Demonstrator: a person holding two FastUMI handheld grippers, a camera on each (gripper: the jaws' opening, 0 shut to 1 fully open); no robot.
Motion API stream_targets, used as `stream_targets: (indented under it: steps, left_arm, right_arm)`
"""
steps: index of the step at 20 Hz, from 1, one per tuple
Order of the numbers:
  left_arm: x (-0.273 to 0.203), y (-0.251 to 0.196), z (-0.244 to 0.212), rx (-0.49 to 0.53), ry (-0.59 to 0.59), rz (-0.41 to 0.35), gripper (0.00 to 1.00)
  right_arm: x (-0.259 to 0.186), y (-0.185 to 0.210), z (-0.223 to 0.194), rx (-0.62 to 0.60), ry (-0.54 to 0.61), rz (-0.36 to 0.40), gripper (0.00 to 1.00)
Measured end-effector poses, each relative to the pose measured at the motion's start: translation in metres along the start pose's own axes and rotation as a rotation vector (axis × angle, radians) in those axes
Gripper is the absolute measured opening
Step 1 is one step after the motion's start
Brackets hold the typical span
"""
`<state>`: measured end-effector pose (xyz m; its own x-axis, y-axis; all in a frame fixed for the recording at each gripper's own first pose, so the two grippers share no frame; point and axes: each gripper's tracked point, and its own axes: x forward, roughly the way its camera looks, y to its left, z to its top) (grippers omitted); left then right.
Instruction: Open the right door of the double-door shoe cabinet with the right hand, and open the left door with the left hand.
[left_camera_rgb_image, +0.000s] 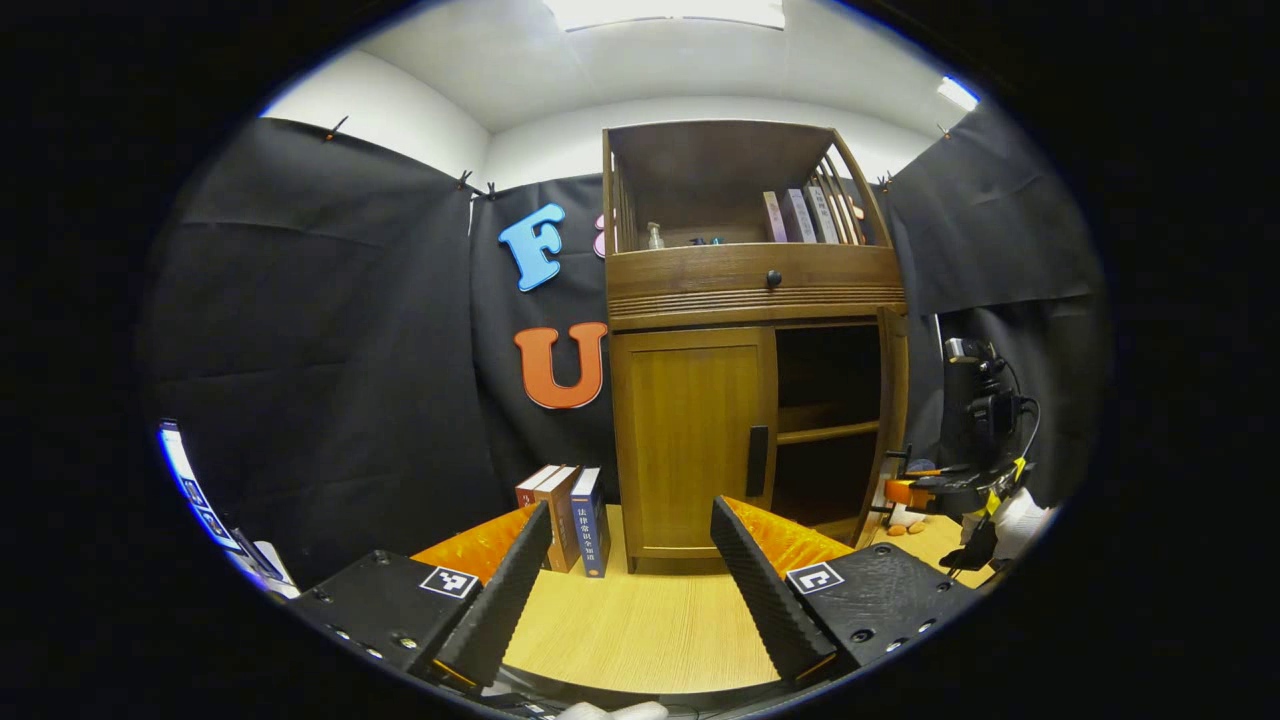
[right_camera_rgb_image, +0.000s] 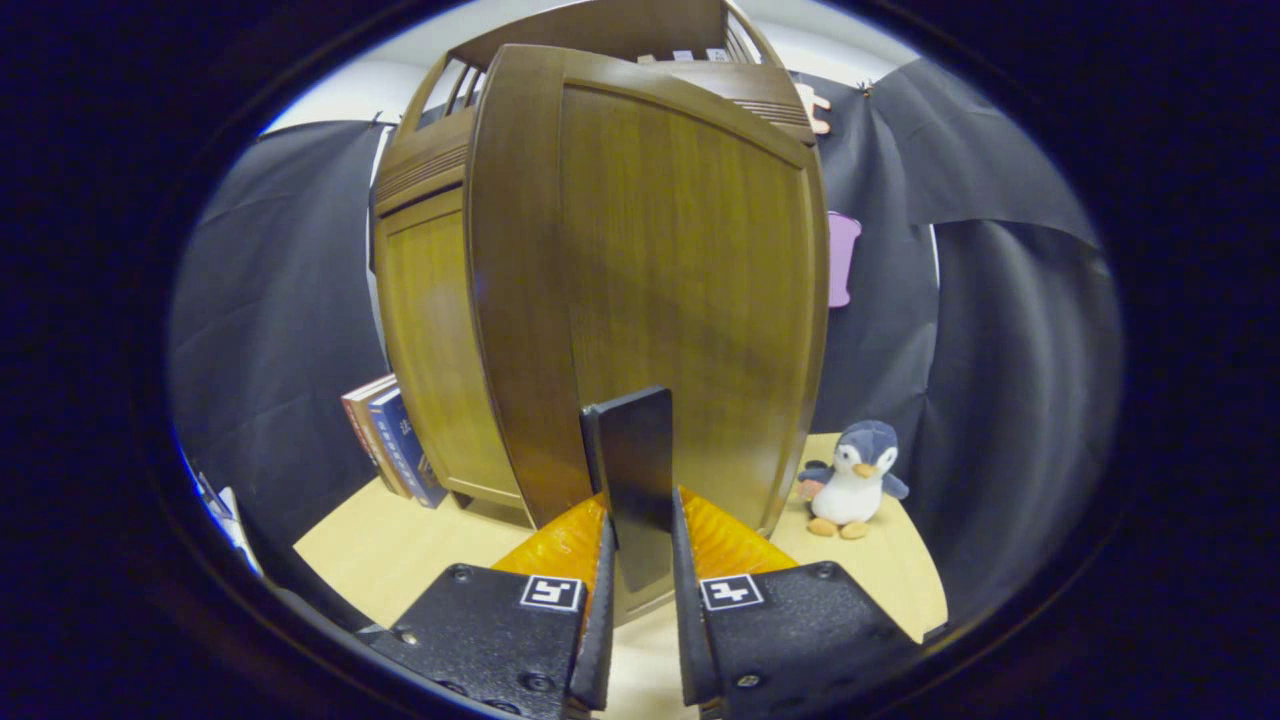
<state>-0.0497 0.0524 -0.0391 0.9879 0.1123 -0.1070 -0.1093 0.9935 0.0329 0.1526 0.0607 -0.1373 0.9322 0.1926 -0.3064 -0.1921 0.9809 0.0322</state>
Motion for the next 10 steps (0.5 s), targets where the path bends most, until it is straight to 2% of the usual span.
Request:
stream_targets:
  steps: [10]
  left_arm:
    - [0.01,-0.032,-0.001,0.0,0.0,-0.11,0.96]
  right_arm:
    - [-0.035,-0.041,-0.006,0.014,-0.013,-0.079,0.23]
